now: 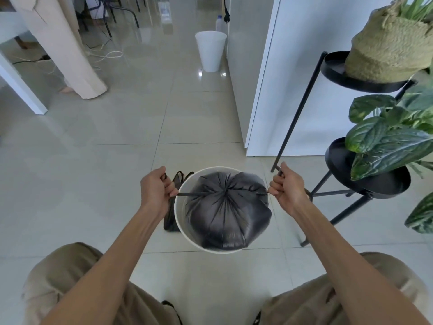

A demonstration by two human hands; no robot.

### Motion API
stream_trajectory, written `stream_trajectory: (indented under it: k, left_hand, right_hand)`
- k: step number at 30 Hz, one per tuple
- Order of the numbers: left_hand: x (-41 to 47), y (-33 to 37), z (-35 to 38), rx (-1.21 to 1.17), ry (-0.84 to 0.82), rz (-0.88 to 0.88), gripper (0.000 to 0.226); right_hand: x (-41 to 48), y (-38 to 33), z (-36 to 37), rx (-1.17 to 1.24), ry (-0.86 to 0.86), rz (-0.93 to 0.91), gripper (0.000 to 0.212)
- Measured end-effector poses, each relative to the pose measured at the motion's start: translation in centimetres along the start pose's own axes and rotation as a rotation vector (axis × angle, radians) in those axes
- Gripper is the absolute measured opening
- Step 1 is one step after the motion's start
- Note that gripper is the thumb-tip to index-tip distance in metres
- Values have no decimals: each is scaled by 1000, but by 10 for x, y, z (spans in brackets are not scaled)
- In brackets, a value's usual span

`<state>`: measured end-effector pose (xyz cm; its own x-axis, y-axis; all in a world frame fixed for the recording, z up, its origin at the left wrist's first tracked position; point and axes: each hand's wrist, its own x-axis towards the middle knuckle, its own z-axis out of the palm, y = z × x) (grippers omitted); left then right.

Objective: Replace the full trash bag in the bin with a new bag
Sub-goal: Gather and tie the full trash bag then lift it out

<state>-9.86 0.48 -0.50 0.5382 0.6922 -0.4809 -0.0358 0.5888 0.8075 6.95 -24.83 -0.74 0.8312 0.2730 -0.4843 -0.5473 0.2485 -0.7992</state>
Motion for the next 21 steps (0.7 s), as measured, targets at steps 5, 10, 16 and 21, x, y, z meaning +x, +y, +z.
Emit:
stream_trajectory:
  k: [5, 10, 16, 21]
  left_hand:
    - [-2, -6, -6, 143, 29, 57, 39]
    - [-32, 8, 10, 772, -119, 442, 40]
    - [-105, 43, 60, 1253, -556, 853, 40]
    - [-145, 19, 91, 1516, -868, 882, 62]
  right_hand:
    - [10, 12, -6, -68, 95, -2, 37]
    - [-14, -8, 4, -506, -1, -218, 33]
    - [-100, -85, -8, -1309, -309, -714, 50]
    - [-145, -106, -65, -1689, -300, -901, 77]
